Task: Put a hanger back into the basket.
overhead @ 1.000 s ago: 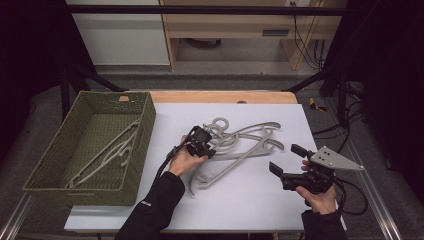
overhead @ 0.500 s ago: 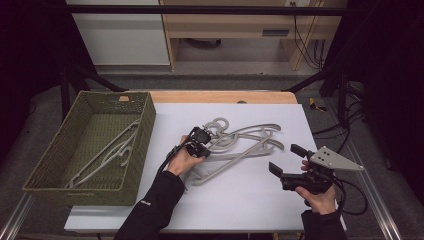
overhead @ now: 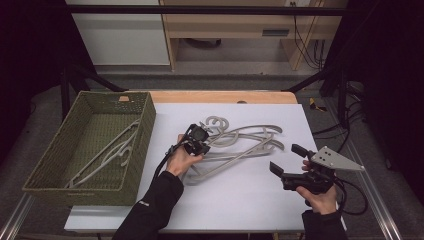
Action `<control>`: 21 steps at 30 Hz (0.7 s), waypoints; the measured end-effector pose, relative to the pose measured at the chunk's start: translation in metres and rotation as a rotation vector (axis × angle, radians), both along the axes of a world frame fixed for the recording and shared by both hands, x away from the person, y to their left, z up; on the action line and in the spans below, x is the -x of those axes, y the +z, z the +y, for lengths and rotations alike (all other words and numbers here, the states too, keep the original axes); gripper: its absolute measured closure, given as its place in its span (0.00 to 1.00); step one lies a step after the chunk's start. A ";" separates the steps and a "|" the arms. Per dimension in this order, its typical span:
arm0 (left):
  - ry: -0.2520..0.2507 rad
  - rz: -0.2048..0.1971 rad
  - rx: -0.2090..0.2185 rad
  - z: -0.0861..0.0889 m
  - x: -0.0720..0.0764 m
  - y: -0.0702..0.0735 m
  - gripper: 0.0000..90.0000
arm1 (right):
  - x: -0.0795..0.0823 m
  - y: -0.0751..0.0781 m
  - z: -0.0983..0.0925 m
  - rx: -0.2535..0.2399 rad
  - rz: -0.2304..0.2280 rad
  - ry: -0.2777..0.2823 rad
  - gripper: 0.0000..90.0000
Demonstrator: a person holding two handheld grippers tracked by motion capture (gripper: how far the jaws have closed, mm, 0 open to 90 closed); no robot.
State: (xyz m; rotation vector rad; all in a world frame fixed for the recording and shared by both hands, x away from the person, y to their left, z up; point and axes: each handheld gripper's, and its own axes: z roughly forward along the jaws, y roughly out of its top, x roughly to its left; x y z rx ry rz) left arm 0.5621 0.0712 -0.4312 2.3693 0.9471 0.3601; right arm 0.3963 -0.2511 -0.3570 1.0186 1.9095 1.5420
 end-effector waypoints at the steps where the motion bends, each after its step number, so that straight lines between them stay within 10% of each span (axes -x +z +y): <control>1: 0.002 -0.011 0.003 0.001 0.001 0.003 0.91 | 0.000 0.000 0.000 0.002 -0.003 -0.003 0.06; 21: 0.010 -0.250 0.113 0.047 0.044 0.090 0.91 | 0.001 0.000 -0.002 -0.001 -0.002 -0.009 0.06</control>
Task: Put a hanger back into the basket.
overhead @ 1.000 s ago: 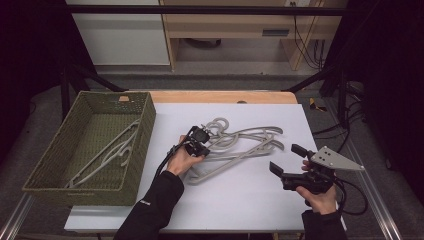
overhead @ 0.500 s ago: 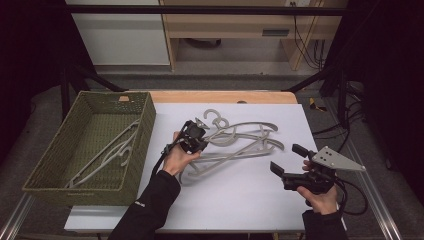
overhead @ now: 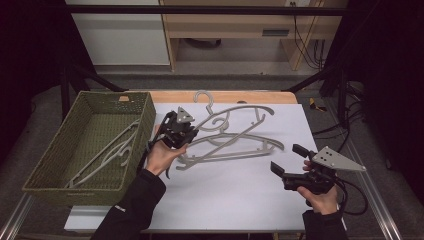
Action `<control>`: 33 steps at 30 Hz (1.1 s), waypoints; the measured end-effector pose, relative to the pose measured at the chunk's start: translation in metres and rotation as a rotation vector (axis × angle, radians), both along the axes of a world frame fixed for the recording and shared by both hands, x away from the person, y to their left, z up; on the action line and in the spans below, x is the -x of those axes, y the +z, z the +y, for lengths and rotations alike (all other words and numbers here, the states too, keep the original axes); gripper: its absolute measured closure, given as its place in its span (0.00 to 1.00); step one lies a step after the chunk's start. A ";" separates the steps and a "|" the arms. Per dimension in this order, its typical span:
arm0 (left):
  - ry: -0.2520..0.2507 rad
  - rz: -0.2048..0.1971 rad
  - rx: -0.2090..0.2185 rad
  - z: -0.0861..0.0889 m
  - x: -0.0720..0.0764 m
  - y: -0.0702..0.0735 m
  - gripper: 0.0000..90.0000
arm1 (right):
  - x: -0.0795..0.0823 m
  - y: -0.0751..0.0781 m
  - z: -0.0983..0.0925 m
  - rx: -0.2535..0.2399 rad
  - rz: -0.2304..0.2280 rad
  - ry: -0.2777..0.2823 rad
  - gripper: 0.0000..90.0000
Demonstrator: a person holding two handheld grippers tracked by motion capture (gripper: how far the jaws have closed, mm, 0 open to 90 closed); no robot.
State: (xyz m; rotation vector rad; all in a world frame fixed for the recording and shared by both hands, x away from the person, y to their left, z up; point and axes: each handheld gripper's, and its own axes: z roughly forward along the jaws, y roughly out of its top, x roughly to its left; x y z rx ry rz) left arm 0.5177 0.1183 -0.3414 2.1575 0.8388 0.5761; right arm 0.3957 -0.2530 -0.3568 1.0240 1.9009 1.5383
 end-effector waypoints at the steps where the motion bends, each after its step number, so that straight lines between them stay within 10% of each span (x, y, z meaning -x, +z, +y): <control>1: -0.014 -0.008 -0.023 0.004 0.003 0.006 0.91 | 0.000 0.000 0.000 0.001 0.001 -0.001 0.06; 15: 0.019 -0.123 -0.022 0.070 0.038 0.056 0.91 | -0.001 -0.002 0.001 0.009 0.005 -0.004 0.06; 33: 0.167 -0.183 -0.010 0.173 0.053 0.076 0.91 | -0.003 -0.004 0.005 0.020 0.017 -0.003 0.06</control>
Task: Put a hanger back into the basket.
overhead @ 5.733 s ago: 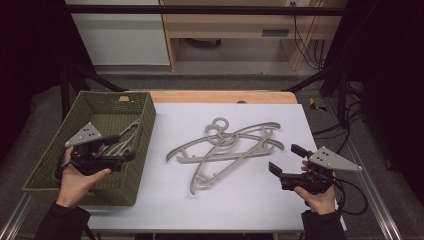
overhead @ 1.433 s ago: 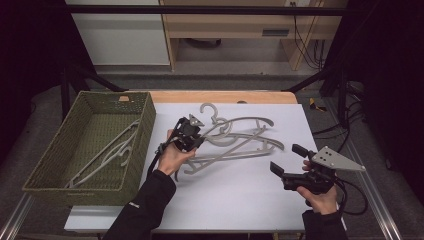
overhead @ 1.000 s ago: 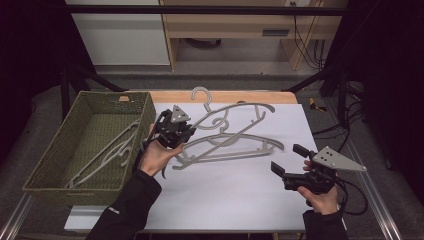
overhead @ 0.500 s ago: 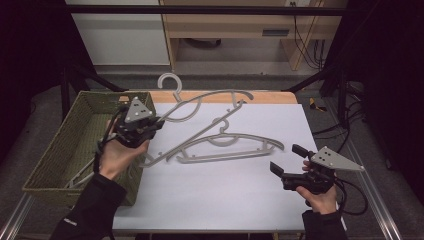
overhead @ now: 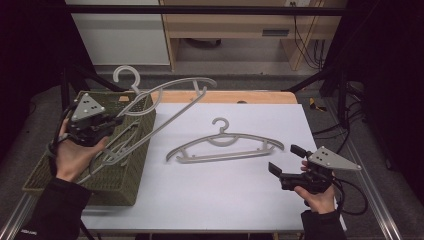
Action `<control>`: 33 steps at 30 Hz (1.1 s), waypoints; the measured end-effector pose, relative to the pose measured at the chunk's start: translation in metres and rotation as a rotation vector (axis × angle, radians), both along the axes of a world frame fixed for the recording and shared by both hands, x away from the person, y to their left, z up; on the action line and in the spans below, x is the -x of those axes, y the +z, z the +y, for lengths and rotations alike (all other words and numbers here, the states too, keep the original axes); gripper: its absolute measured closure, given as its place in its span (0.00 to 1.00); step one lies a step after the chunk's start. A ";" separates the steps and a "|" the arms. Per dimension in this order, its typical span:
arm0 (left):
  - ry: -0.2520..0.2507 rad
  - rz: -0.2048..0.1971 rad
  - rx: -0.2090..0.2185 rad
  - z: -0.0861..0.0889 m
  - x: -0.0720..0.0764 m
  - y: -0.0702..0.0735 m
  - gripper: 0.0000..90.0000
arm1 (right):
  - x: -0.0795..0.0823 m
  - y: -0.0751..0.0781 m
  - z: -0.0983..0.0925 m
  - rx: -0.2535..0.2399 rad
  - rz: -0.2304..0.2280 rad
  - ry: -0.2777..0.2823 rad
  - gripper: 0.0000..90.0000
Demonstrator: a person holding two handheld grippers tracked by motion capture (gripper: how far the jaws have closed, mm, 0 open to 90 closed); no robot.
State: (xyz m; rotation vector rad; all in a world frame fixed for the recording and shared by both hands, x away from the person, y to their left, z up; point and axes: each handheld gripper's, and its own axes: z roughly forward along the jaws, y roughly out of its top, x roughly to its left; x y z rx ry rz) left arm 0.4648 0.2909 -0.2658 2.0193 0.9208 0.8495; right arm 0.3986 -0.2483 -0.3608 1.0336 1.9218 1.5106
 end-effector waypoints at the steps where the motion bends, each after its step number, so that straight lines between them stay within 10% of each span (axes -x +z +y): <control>1: 0.006 0.002 0.000 0.004 0.000 0.000 0.91 | 0.000 0.000 0.000 0.002 -0.001 0.002 0.06; 33: 0.202 0.020 0.011 0.139 -0.013 -0.042 0.91 | -0.004 -0.004 0.002 0.015 0.015 -0.005 0.06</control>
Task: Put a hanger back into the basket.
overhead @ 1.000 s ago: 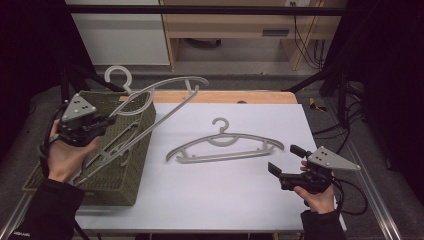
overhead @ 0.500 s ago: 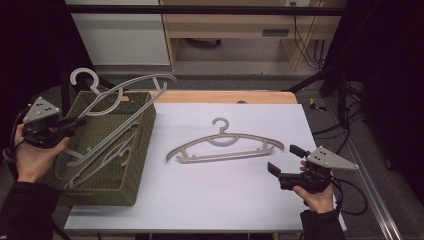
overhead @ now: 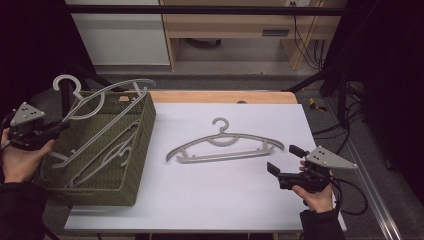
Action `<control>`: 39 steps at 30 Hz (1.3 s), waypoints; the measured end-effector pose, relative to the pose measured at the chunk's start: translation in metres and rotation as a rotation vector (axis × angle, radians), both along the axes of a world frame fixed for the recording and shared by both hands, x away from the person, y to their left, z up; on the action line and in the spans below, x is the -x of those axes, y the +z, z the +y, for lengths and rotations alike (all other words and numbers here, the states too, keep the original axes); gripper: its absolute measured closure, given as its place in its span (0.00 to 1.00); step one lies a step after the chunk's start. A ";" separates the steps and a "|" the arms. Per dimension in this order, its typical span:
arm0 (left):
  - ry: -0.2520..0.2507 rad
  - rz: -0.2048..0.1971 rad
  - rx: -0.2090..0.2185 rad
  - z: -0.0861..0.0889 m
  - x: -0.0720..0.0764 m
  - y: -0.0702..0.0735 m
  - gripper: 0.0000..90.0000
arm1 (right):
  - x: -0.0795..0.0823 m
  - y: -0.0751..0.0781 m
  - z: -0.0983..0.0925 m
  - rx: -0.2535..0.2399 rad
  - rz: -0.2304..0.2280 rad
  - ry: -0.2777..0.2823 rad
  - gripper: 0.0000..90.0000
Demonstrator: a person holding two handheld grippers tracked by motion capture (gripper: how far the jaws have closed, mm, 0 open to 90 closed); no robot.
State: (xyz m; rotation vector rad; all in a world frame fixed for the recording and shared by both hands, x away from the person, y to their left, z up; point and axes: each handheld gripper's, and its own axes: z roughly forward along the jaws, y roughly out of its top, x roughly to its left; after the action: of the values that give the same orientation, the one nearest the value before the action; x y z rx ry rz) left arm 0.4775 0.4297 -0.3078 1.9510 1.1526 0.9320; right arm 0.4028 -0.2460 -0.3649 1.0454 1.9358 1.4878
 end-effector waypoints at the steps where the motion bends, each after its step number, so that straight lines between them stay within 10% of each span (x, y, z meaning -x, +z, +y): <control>1: 0.006 0.003 -0.004 0.002 0.000 -0.002 0.91 | 0.000 0.000 0.000 -0.001 0.002 0.001 0.06; 39: 0.073 0.089 -0.254 0.003 -0.013 -0.065 0.91 | 0.001 0.001 0.001 0.005 -0.005 0.005 0.06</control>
State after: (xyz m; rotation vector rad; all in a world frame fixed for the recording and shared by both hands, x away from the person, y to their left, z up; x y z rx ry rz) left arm 0.4907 0.4329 -0.3731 2.1830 1.2116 1.0843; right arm 0.4020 -0.2449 -0.3643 1.0345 1.9384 1.4865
